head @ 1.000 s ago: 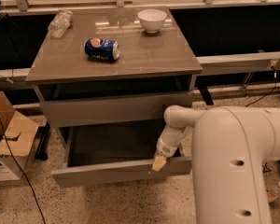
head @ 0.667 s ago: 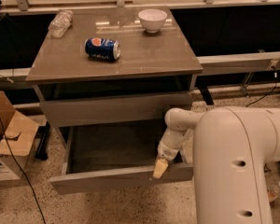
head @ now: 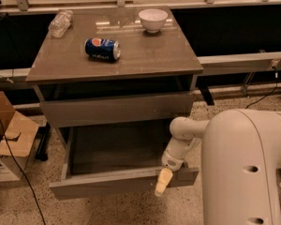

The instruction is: Open middle drawer

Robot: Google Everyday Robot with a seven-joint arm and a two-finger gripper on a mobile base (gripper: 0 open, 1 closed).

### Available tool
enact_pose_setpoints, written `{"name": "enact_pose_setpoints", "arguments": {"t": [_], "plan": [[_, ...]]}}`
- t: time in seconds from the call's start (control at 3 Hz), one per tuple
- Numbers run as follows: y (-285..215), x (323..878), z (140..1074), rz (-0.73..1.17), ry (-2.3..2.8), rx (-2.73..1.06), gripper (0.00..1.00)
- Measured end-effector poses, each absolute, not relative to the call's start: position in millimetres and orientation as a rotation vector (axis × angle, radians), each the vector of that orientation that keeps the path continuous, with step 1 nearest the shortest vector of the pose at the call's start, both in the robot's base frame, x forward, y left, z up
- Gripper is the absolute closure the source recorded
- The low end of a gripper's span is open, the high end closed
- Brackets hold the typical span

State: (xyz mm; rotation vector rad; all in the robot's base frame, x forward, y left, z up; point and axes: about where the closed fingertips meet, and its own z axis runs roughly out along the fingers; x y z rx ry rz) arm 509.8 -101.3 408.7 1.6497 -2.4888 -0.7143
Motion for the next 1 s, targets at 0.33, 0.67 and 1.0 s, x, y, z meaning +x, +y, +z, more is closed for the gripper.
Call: {"name": "enact_pose_setpoints", "arguments": {"t": [0.33,0.67,1.0], "plan": [[-101,510,409,-0.714,-2.488,1.65,0.0],[-123,476,405,-0.669,-2.415,1.611,0.0],[-123,476,405,-0.669,-2.415,1.611,0.0]]}}
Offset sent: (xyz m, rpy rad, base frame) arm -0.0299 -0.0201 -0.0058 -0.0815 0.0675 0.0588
